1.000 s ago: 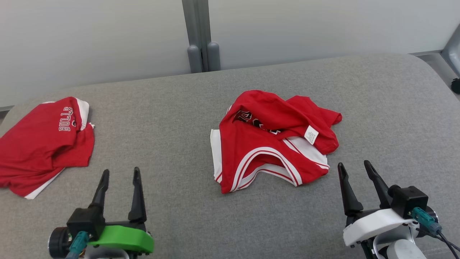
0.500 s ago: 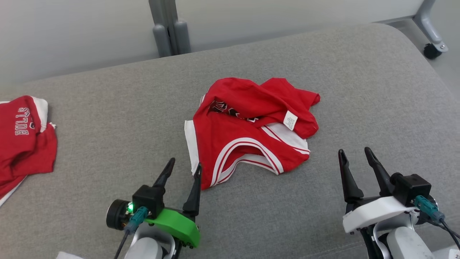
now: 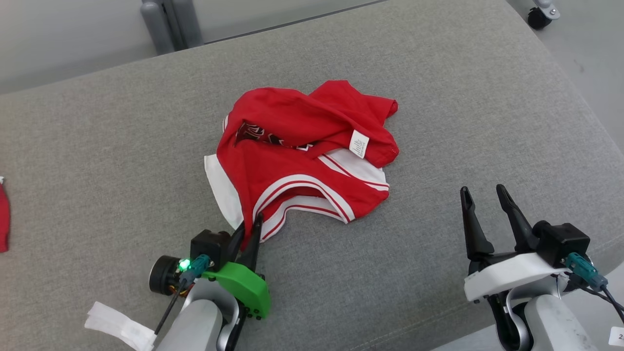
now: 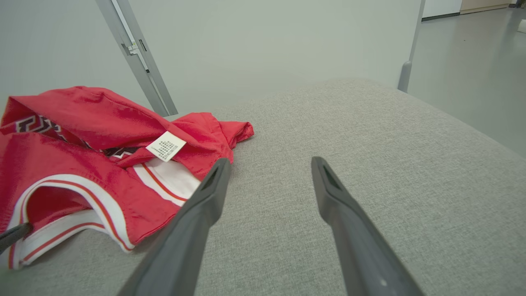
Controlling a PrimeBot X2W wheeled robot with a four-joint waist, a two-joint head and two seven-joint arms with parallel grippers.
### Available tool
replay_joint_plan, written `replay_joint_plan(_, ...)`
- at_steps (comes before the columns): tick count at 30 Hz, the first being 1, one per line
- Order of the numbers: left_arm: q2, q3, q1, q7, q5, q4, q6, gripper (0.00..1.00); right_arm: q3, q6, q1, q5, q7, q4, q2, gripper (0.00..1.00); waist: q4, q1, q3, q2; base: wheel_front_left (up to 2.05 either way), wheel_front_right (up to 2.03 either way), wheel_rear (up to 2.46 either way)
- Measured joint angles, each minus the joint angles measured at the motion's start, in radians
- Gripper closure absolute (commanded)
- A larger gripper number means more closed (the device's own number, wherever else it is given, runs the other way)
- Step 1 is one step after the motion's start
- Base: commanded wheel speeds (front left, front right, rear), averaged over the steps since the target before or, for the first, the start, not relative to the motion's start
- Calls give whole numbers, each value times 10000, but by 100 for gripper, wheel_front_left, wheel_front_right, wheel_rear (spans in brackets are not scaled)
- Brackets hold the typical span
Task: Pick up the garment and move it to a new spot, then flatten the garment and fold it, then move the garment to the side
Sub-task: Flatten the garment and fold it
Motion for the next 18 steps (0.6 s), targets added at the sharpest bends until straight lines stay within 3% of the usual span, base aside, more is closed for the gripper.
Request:
replay_joint_plan(6, 207, 621, -474, 2, 276, 182, 138, 100, -109, 0, -7, -17, 0, 29, 63, 0, -85, 0, 55, 0, 0, 0, 0)
replay_joint_plan(15, 1624, 1829, -948, 4, 1304, -1181, 692, 100, -92, 0, 123, -107, 0, 96, 161, 0, 316, 0, -345, 0, 0, 0, 0)
replay_joint_plan(18, 1866, 2069, -875, 2, 1503, -1829, 903, 100, -86, 0, 169, -134, 0, 123, 186, 0, 456, 0, -513, 0, 0, 0, 0)
